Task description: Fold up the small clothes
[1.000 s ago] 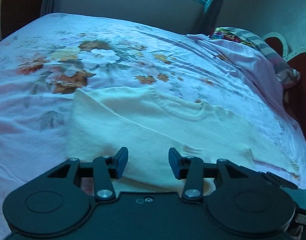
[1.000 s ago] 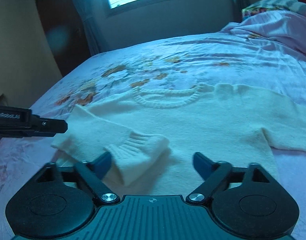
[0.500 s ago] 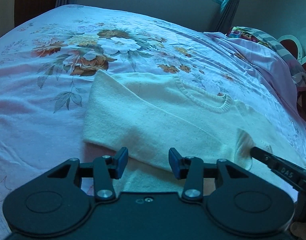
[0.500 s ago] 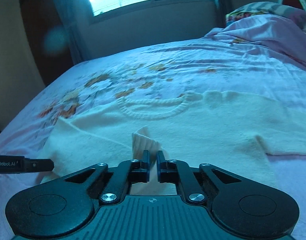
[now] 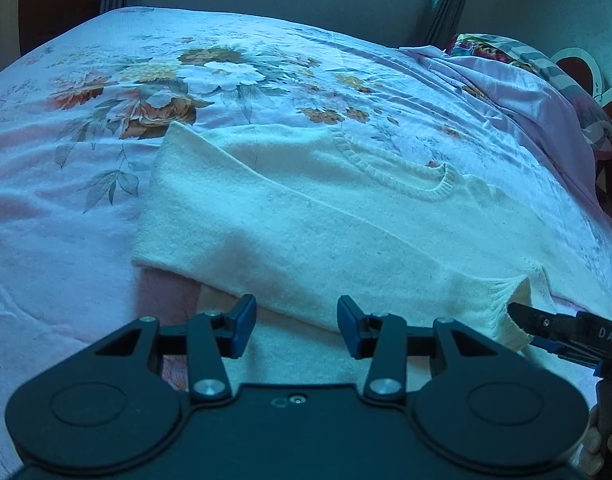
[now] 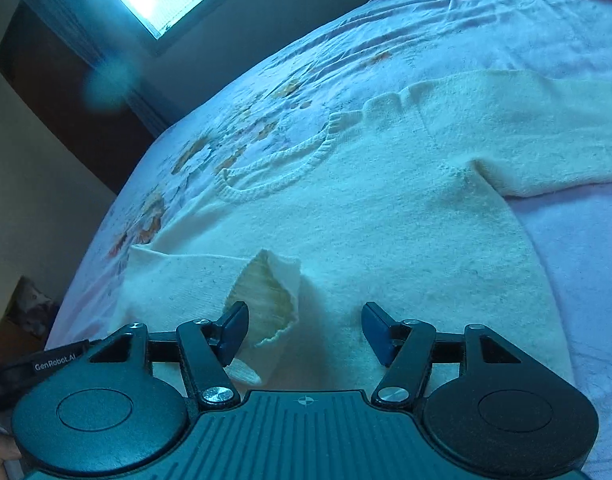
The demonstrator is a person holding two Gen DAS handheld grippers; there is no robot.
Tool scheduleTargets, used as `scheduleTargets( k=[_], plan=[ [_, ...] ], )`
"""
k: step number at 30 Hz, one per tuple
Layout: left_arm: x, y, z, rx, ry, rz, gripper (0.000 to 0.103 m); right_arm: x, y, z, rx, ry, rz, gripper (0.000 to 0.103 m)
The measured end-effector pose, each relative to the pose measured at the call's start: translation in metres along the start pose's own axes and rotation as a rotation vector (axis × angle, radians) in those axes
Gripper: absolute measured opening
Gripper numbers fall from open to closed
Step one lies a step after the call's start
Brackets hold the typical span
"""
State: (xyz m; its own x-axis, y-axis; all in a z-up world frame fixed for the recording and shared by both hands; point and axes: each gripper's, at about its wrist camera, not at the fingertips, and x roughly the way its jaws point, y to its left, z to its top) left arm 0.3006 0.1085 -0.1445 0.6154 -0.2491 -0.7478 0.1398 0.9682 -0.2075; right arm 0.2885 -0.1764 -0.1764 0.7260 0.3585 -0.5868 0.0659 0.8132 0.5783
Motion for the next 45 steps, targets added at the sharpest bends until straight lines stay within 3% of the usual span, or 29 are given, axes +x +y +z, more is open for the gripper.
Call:
scheduleTargets(
  k=[1, 3, 5, 9, 13, 18, 26, 29, 33, 36, 41, 44, 45],
  plan=[
    [0.000, 0.001, 0.000, 0.000, 0.001, 0.004, 0.042, 0.003, 0.002, 0.001, -0.003, -0.002, -0.007, 0.061],
    [0.000, 0.004, 0.000, -0.003, 0.005, 0.008, 0.042, 0.008, 0.003, 0.004, 0.011, 0.008, 0.008, 0.041],
    [-0.001, 0.007, 0.000, -0.007, 0.003, 0.014, 0.042, 0.008, 0.002, 0.006, 0.022, 0.011, 0.036, 0.028],
    [0.000, 0.009, 0.000, -0.008, 0.001, 0.015, 0.042, 0.012, -0.004, 0.001, 0.015, 0.032, 0.009, 0.002],
    [0.000, 0.008, 0.000, -0.014, -0.009, 0.019, 0.042, 0.006, -0.007, 0.003, 0.062, -0.022, 0.059, 0.001],
    [0.000, 0.000, 0.005, -0.004, -0.032, 0.014, 0.042, -0.019, -0.006, 0.021, 0.007, -0.160, 0.007, 0.001],
    [0.015, -0.013, 0.002, 0.007, -0.010, -0.001, 0.042, -0.025, -0.057, 0.017, 0.092, -0.154, -0.117, 0.001],
    [0.017, -0.015, -0.001, 0.021, -0.002, 0.011, 0.042, -0.022, -0.065, 0.017, 0.092, -0.100, -0.143, 0.002],
    [0.010, -0.016, 0.004, 0.034, -0.016, 0.004, 0.042, -0.051, -0.067, 0.014, 0.068, -0.178, -0.241, 0.002],
    [0.013, -0.023, 0.011, 0.058, -0.027, -0.006, 0.042, -0.065, -0.059, 0.015, 0.028, -0.222, -0.247, 0.002],
    [0.046, -0.041, 0.025, 0.040, 0.018, -0.011, 0.045, -0.030, -0.023, 0.018, -0.110, -0.142, -0.182, 0.002],
    [0.065, -0.049, 0.021, 0.072, 0.023, 0.025, 0.047, -0.002, -0.026, 0.012, -0.171, -0.057, -0.267, 0.001],
    [0.064, -0.051, 0.021, 0.082, 0.021, 0.037, 0.047, -0.002, -0.032, 0.011, -0.153, -0.061, -0.250, 0.002]
  ],
)
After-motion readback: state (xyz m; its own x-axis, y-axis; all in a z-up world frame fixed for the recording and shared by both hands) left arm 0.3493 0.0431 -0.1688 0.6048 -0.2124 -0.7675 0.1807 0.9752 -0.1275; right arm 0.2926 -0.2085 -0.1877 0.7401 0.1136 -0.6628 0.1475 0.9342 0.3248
